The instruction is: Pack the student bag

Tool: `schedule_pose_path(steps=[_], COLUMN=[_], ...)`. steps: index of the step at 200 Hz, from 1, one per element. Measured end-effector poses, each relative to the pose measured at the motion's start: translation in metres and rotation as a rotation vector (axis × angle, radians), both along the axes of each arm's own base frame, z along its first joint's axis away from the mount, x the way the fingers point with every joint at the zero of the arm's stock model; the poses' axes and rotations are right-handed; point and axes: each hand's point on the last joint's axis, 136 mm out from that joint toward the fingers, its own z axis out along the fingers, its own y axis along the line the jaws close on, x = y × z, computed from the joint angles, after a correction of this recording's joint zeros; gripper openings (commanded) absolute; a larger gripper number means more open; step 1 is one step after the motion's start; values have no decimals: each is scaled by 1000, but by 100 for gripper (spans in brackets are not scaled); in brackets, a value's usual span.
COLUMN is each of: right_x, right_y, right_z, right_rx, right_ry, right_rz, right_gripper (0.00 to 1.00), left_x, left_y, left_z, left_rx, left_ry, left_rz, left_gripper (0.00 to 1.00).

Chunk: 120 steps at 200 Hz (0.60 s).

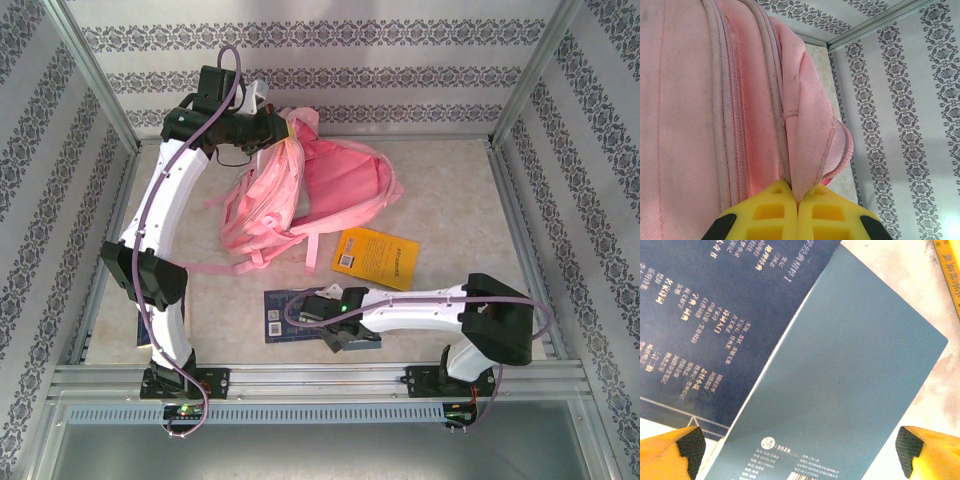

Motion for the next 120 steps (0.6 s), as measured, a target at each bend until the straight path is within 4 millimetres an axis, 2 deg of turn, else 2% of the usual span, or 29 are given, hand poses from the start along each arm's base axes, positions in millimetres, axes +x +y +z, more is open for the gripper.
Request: schedule_pose_path(steps=[57, 82, 120], right_x=[-1, 3, -8], right_y=[4, -4, -19], right_z=[2, 3, 3], right_rx=[46, 62, 88], right_ry=[26, 38, 58], right_rz=[-12, -59, -103], right_gripper=[98, 98, 98], left_x=[0, 0, 1], left_y=[0, 1, 2], left_z=[0, 0, 0], left_rx=[-3, -7, -11], left_ry=[4, 6, 11], left_rz=[3, 6, 11], left_gripper=[0, 0, 0])
